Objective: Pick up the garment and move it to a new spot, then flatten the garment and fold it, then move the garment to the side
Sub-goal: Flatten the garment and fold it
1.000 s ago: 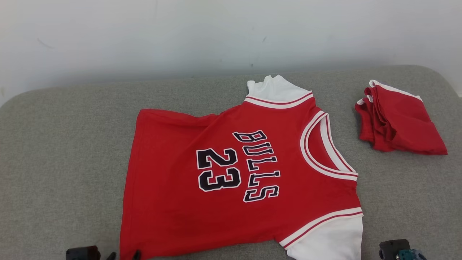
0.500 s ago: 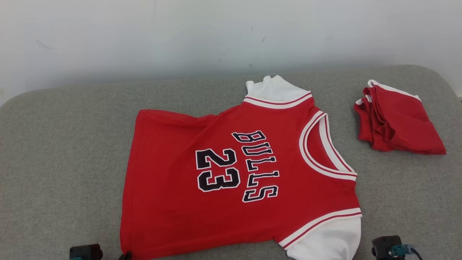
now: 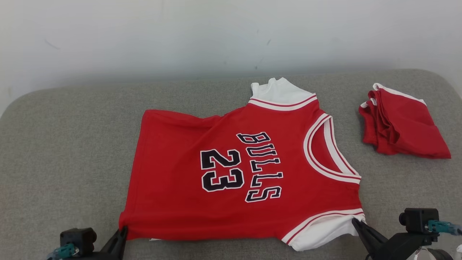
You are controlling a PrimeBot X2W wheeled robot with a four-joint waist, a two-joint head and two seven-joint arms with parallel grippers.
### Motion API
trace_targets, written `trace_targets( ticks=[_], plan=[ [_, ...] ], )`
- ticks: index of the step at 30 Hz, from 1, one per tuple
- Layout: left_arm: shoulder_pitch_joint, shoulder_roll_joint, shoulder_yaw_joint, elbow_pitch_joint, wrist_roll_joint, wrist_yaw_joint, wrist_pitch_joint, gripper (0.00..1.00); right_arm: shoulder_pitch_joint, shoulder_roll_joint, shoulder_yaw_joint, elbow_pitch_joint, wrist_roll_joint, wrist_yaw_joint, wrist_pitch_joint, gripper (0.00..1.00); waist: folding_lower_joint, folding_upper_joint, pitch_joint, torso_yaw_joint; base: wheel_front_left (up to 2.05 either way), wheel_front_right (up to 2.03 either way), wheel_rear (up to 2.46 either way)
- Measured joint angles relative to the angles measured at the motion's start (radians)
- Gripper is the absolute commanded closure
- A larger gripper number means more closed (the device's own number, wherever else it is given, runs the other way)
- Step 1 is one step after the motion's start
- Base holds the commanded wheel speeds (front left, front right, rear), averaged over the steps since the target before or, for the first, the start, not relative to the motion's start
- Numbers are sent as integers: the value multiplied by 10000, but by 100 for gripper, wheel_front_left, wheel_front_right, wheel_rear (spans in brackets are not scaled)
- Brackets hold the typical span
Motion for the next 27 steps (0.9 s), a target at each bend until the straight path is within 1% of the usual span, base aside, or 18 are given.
trace_targets(
  ticks=[2,5,8,10,14,16,18,23,26,27],
  plan=[
    [-1,17,-10,-221,-4,-6,12,100,-28,-35,-17,-242,105,123,0,100,0,0,-36,23,0,0,0],
    [-1,84,-6,-382,-19,-23,115,100,-288,-157,23,-412,102,211,86,100,0,0,-88,19,0,0,0],
    [-18,155,4,-512,-171,-134,401,100,-720,-403,-102,-571,67,224,196,100,0,0,-113,4,0,0,0],
    [-28,163,2,-529,-199,-219,502,100,-863,-454,-132,-571,67,224,249,100,0,0,-113,4,0,0,0],
    [-332,213,38,-504,-708,-397,1003,100,-1483,-604,-198,-468,161,316,543,100,0,0,-35,5,0,0,0],
    [-753,272,42,-391,-767,-495,1225,100,-1873,-621,-180,-201,255,359,732,100,1,0,27,16,0,0,0],
    [-1389,251,50,-96,-1197,-640,1615,100,-2423,-675,-63,303,313,418,1047,100,0,0,138,49,0,0,0],
    [-2196,226,107,742,-1672,-746,2297,100,-3563,-644,157,1444,485,566,1557,100,1,0,311,91,0,0,0],
    [-2623,224,267,1177,-2002,-755,2675,100,-4265,-623,345,2029,487,587,1843,100,1,0,454,81,0,0,0],
    [-2811,230,278,1358,-2033,-798,2801,100,-4550,-589,431,2238,489,658,1937,100,1,0,510,72,0,0,0]
  ],
)
